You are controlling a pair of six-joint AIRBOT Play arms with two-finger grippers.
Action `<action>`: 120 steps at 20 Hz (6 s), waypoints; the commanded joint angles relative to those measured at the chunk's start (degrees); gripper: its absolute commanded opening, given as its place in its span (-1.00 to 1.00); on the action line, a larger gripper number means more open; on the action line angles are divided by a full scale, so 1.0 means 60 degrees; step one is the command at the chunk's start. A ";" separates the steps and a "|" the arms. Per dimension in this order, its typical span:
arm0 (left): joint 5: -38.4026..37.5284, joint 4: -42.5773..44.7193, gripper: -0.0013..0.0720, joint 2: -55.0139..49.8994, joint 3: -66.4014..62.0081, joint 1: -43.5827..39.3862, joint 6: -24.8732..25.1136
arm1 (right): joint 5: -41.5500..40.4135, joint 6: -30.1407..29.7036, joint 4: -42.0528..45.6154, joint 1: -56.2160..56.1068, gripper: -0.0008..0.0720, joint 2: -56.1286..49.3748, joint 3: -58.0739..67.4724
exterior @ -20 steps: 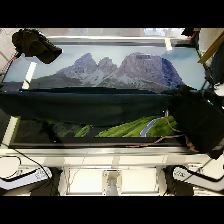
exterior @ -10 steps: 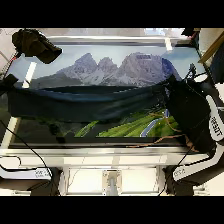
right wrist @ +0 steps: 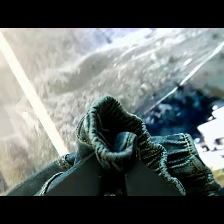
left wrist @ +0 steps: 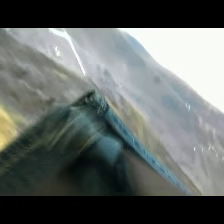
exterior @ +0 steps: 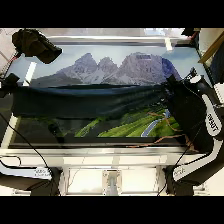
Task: Fold the clothes and pants, and hang the long-sleeved shirts on hangers.
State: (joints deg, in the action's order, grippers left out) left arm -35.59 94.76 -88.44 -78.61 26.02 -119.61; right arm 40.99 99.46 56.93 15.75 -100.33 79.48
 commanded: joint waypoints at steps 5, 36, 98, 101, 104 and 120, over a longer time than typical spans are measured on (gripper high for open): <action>0.0386 -0.0073 0.97 0.0984 -0.0521 -0.0076 0.0080 | 0.2226 -0.1275 0.0084 0.0419 0.10 0.0095 0.1118; 0.0645 -0.0076 0.93 0.3322 -0.0525 -0.3625 0.1869 | 0.8397 -0.5176 -0.2459 0.0667 0.44 -0.4131 0.4594; -0.3792 -0.1300 -0.93 0.5686 -0.0630 -0.3825 0.3869 | 0.6218 -0.2714 -0.2823 -0.3013 0.59 -0.1712 0.2758; -0.3796 -0.1300 -0.92 0.5686 -0.0630 -0.3825 0.3865 | 0.6193 -0.3038 -0.3869 -0.2805 0.85 -0.2565 0.2371; -0.3796 -0.1308 -0.92 0.5686 -0.0630 -0.3825 0.3829 | 0.5679 -0.3523 -0.5140 -0.3257 0.85 -0.3264 0.2375; -0.4878 -0.1341 -0.92 0.5275 0.0095 -0.4040 0.3869 | 0.6787 -0.3544 -0.5005 -0.4670 -0.72 -0.2823 0.3625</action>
State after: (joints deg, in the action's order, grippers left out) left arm -61.73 86.80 -55.53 -80.68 2.63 -96.44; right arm 73.95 77.78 23.77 -13.98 -119.63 98.06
